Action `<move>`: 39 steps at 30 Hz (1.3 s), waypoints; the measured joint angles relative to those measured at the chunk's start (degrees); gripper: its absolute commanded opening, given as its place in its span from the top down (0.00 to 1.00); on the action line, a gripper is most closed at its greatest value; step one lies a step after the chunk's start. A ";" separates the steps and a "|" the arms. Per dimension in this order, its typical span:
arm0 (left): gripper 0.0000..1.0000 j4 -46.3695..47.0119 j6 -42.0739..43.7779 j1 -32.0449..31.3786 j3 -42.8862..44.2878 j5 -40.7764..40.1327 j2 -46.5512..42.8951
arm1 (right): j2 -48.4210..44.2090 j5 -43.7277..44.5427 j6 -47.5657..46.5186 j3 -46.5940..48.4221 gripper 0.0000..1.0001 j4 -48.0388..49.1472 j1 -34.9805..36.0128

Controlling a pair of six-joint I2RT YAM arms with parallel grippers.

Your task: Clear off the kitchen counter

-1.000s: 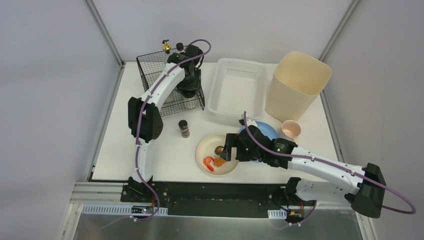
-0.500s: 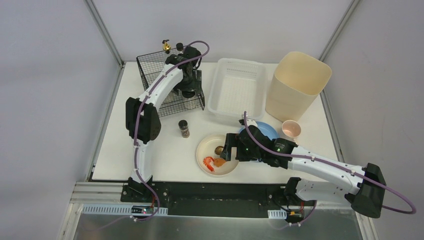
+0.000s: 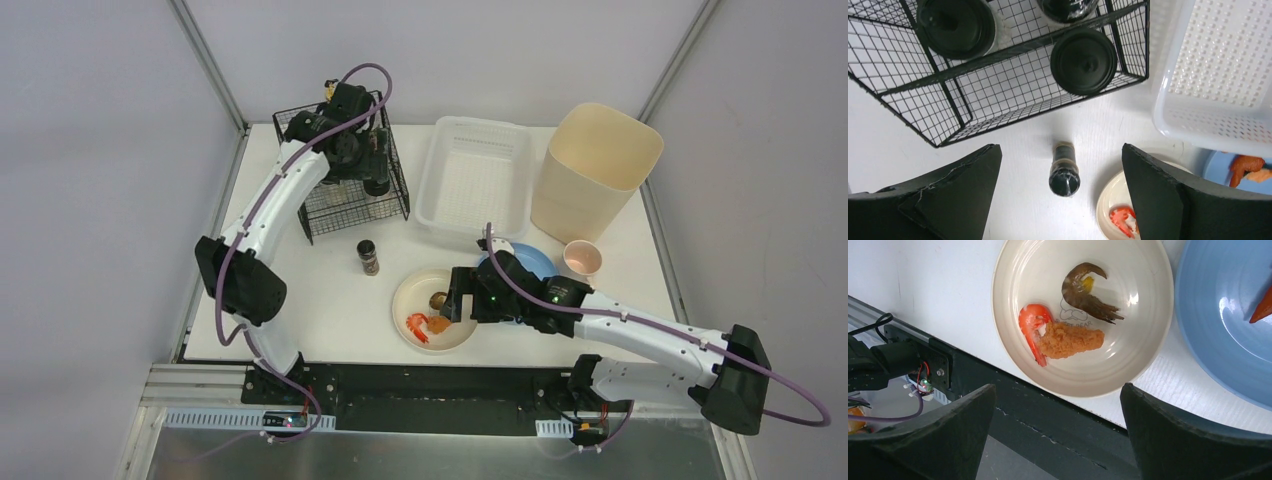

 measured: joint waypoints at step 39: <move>0.20 6.47 -3.37 -6.71 -32.30 5.51 -9.29 | 1.97 -0.44 -0.42 0.02 0.01 0.59 0.00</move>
